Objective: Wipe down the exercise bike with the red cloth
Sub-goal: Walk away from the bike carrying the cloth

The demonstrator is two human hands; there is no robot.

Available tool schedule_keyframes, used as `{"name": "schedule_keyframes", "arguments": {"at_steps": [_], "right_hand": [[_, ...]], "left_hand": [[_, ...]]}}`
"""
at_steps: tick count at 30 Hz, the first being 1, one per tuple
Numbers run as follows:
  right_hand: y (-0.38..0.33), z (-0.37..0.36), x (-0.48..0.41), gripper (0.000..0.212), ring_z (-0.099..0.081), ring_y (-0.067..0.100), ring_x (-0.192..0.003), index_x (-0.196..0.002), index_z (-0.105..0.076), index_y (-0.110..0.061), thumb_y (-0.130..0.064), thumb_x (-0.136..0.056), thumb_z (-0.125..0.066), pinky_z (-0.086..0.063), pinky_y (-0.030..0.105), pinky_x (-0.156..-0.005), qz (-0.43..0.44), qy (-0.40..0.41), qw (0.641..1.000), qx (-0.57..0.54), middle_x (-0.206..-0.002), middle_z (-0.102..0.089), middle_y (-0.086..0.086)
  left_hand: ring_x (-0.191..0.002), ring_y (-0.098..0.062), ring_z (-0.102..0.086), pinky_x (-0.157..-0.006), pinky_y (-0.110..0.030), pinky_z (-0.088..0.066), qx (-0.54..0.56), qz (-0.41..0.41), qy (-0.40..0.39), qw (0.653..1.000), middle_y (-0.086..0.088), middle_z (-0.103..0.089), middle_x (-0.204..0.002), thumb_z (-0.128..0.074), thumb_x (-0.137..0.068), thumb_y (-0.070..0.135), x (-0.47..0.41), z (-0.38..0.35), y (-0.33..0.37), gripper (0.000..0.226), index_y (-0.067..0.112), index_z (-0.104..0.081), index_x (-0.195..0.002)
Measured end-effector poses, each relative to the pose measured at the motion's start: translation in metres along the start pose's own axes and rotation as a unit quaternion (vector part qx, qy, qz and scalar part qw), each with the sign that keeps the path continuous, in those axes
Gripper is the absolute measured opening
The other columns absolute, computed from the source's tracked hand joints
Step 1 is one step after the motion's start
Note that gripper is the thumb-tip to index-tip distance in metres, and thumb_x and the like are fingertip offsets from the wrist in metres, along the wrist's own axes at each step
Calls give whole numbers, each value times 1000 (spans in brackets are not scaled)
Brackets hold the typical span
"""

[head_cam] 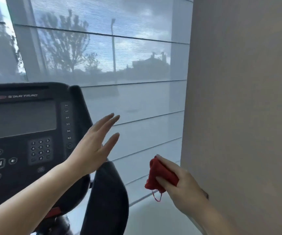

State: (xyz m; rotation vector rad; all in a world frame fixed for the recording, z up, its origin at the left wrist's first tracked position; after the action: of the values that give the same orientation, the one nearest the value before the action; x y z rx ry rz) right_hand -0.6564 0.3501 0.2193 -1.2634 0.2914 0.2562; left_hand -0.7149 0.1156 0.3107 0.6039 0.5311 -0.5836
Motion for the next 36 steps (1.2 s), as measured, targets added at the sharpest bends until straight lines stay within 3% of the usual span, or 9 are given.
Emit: {"name": "schedule_keyframes", "arguments": {"at_steps": [3, 7, 11, 16, 23, 27, 31, 34, 36], "right_hand": [[20, 41, 49, 56, -72, 13, -79, -126, -52, -37, 2, -87, -58, -53, 15, -69, -47, 32, 998, -5, -97, -71, -9], [55, 110, 124, 61, -67, 11, -97, -127, -50, -45, -3, -85, -63, -53, 28, -87, -104, 95, 990, 22, -113, -66, -12], [76, 182, 213, 63, -63, -5, -95, -129, -47, -46, -6, -84, -65, -47, 13, -84, -143, 178, 972, 46, -107, -64, -28], [86, 266, 356, 66, -68, 3, -81, -130, -44, -46, -3, -84, -63, -51, 22, -77, -221, 307, 923, 66, -103, -66, -18], [61, 339, 551, 67, -49, -4, -114, -138, -36, -42, -7, -87, -61, -37, 5, -91, -327, 480, 803, 130, -131, -50, -18], [32, 355, 634, 65, -67, 6, -92, -140, -33, -40, -6, -90, -57, -54, 32, -80, -356, 580, 724, 109, -127, -50, -15], [12, 366, 706, 68, -50, 7, -113, -144, -28, -33, -17, -88, -63, -42, 14, -87, -400, 656, 627, 128, -131, -44, -18], [-1, 377, 753, 64, -44, 3, -107, -137, -31, -41, -22, -86, -65, -39, 8, -80, -412, 694, 576, 133, -119, -41, -30], [-8, 386, 785, 61, -45, 3, -102, -129, -31, -48, -25, -86, -66, -40, 5, -69, -418, 718, 541, 135, -110, -39, -36]], "left_hand": [[-138, 1, -22, -112, -24, -22, 7, -29, -81, 996, 24, -23, -150, -27, -84, 61, -3, -42, 51, 63, 44, -23, -145], [-132, 5, -27, -103, -14, -19, 26, -64, -188, 980, 28, -27, -144, -23, -81, 67, 5, -111, 128, 66, 46, -24, -144], [-134, -1, -30, -103, -12, -18, 55, -102, -269, 956, 16, -32, -149, -29, -87, 58, 37, -199, 210, 61, 37, -30, -144], [-136, -7, -30, -102, -12, -18, 135, -165, -370, 904, 9, -33, -151, -39, -96, 43, 107, -331, 346, 53, 29, -31, -146], [-128, 6, -29, -104, -17, -19, 292, -193, -527, 774, 20, -36, -141, -44, -95, 44, 212, -436, 538, 48, 38, -35, -142], [-128, 6, -29, -104, -20, -21, 300, -248, -600, 699, 27, -32, -137, -41, -95, 49, 259, -462, 626, 47, 44, -33, -140], [-136, 0, -30, -110, -24, -23, 299, -339, -648, 613, 21, -33, -147, -40, -92, 54, 307, -468, 715, 52, 42, -32, -142], [-135, -2, -33, -112, -31, -28, 300, -392, -666, 559, 20, -34, -147, -34, -79, 69, 343, -467, 780, 66, 43, -32, -141], [-134, -2, -34, -112, -33, -30, 308, -416, -675, 526, 19, -35, -147, -35, -83, 65, 369, -471, 821, 60, 45, -33, -139]]}}
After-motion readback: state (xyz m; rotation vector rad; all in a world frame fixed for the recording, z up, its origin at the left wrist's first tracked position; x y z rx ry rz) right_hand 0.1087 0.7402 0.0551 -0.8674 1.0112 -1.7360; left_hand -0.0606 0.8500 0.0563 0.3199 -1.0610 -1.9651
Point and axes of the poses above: each hand's wrist, its own x-axis away from the middle knuckle, its own z-axis out of the back of the hand, y = z × x, the point moved 1 cm from there along -x, towards the middle knuckle
